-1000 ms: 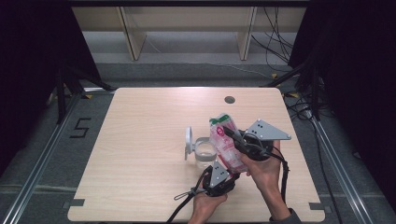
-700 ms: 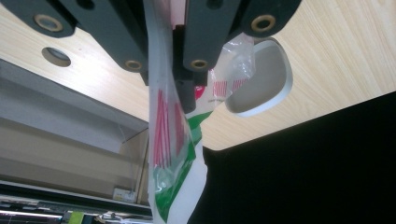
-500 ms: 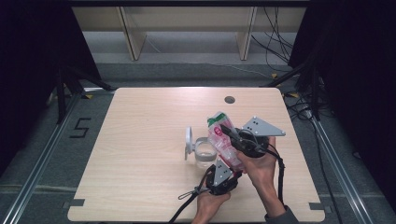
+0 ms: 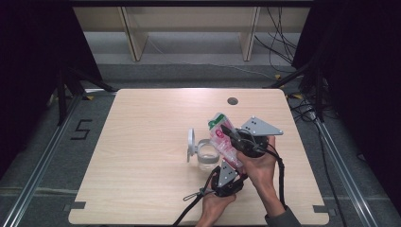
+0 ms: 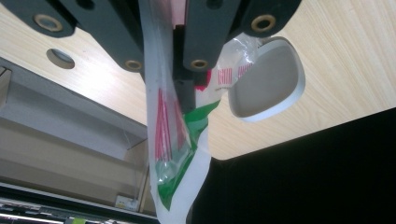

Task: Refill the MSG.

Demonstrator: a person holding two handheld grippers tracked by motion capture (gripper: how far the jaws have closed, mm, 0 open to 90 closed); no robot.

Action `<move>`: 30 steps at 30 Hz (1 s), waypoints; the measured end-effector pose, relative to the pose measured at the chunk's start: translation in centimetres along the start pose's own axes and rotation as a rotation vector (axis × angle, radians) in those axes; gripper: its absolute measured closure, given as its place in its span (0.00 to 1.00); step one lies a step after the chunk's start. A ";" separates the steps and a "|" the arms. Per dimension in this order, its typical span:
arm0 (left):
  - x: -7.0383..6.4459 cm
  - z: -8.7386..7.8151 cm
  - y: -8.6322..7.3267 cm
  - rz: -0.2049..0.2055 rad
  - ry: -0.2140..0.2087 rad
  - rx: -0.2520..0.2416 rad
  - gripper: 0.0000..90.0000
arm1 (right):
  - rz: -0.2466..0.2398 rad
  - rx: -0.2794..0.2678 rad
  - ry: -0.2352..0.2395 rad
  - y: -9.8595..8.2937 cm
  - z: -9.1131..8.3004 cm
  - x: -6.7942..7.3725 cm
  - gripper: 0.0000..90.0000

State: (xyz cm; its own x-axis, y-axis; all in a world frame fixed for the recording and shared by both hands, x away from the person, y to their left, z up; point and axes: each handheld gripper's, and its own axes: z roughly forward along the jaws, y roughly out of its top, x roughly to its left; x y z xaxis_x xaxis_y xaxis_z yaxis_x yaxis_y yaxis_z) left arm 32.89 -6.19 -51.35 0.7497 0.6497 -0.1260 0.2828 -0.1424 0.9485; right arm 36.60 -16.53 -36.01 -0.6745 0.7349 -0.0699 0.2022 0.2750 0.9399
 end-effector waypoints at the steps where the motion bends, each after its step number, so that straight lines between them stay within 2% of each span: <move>1: 0.0 0.0 0.0 0.000 0.002 -0.002 0.83 | 0.011 -0.002 0.002 0.0 0.1 0.1 1.00; 2: 0.0 0.1 0.0 -0.006 0.006 -0.007 0.83 | -0.008 -0.017 0.006 0.0 0.3 0.0 1.00; 3: 0.0 0.1 0.0 -0.011 0.004 -0.007 0.83 | 0.010 0.008 0.001 0.1 0.1 0.1 1.00; 6: -0.1 0.1 0.1 -0.001 0.005 -0.014 0.83 | -0.010 -0.004 0.001 0.2 0.4 0.0 1.00; 7: -0.1 0.1 0.1 0.005 0.006 -0.014 0.83 | -0.006 -0.009 0.012 0.2 0.5 0.0 1.00; 9: 0.0 0.3 0.1 -0.006 0.001 -0.023 0.83 | -0.010 0.000 0.004 0.3 0.6 0.1 1.00; 11: 0.0 0.3 0.1 0.000 -0.001 -0.026 0.83 | -0.001 0.003 0.001 0.3 0.8 0.2 1.00; 13: 0.1 0.2 0.1 0.000 0.008 -0.020 0.83 | -0.010 0.000 0.004 0.3 1.0 0.3 1.00; 14: 0.1 0.3 0.1 -0.006 0.009 -0.021 0.83 | -0.035 -0.006 -0.009 0.4 1.0 0.2 1.00; 15: 0.2 0.4 0.1 -0.006 -0.003 -0.025 0.84 | -0.003 -0.003 0.001 0.3 1.1 0.5 1.00; 17: 0.1 0.5 0.1 -0.003 -0.001 -0.024 0.84 | -0.029 0.015 0.005 0.4 1.2 0.6 1.00; 18: 0.0 0.5 0.1 -0.003 -0.004 -0.023 0.84 | -0.048 0.008 -0.012 0.4 1.3 0.5 1.00; 19: 0.0 0.5 0.1 -0.002 -0.006 -0.023 0.84 | -0.022 0.017 0.004 0.4 1.4 0.6 1.00; 20: 0.0 0.6 0.1 -0.006 -0.004 -0.024 0.84 | -0.019 0.008 -0.005 0.3 1.5 0.7 1.00; 21: 0.0 0.6 0.2 -0.006 -0.009 -0.027 0.84 | -0.056 0.008 -0.002 0.4 1.6 0.5 1.00; 22: 0.0 0.7 0.2 -0.008 -0.005 -0.030 0.84 | -0.043 0.013 0.012 0.4 1.6 0.6 1.00; 23: 0.0 0.7 0.2 -0.001 -0.003 -0.028 0.84 | -0.026 0.018 0.003 0.4 1.6 0.7 1.00; 24: 0.0 0.7 0.2 0.000 -0.003 -0.028 0.84 | -0.050 0.014 0.001 0.4 1.7 0.5 1.00; 25: 0.1 0.8 0.2 0.001 -0.006 -0.033 0.84 | -0.038 0.018 0.008 0.4 1.7 0.6 1.00; 30: 0.1 1.0 0.3 0.005 -0.014 -0.033 0.84 | -0.040 0.029 0.002 0.5 1.9 0.6 1.00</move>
State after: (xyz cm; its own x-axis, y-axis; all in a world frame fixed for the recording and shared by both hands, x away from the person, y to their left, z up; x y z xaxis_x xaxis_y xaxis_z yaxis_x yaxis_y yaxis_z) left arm 33.60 -6.92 -51.40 0.7592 0.6387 -0.1250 0.2595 -0.1210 0.9581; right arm 37.64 -14.79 -36.25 -0.6839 0.7217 -0.1069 0.1956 0.3225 0.9261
